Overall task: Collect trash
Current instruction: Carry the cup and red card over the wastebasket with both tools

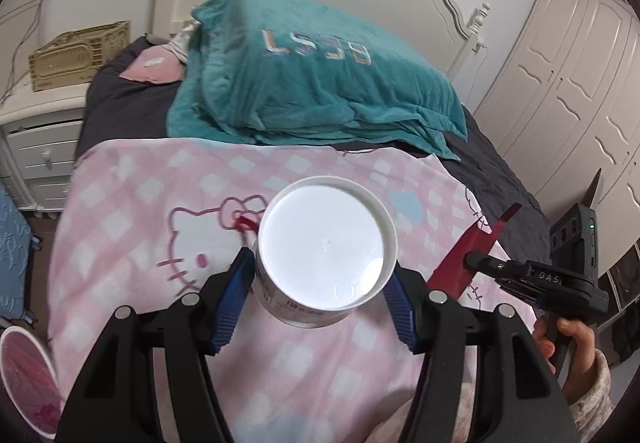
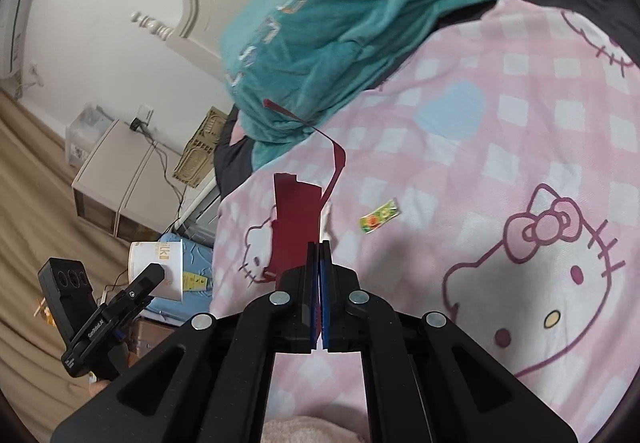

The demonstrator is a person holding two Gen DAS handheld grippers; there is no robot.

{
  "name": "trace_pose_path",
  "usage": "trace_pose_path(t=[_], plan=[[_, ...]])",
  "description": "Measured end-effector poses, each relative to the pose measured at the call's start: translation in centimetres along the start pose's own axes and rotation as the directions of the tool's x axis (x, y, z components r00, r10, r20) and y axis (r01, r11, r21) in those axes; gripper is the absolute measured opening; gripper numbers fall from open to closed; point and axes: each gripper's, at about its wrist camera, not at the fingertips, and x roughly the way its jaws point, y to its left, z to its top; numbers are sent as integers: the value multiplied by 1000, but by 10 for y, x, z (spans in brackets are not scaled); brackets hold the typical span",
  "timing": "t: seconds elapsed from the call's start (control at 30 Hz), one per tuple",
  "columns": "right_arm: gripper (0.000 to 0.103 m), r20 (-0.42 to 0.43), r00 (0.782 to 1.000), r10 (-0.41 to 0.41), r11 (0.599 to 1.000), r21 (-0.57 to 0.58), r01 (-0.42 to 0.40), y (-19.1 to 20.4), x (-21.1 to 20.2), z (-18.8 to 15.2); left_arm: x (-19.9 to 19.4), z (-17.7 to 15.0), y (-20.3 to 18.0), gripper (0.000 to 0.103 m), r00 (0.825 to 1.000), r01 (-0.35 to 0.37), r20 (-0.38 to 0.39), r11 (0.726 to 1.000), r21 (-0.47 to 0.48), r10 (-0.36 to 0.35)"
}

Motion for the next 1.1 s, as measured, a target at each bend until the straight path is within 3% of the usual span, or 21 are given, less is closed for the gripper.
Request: trace_pose_path(t=[0.4,0.73,0.97,1.1], plan=[[1,-44,998,34,980,-197,-42,108,-3,-27,-110,-18,59,62,995,-92,37,993,-71,95],[1,-145,989,6,918,-393,-63,205,41,-67,-193,-46,142,62,972,-225,34,959,-171,234],[1,-251,968,19,850,-506,-148,273,82,-110,-265,-62,219,62,934,-336,43,910,-242,355],[1,-303,952,38,822,-533,-202,307,107,-134,-295,-73,257,62,900,-420,18,876,-237,437]])
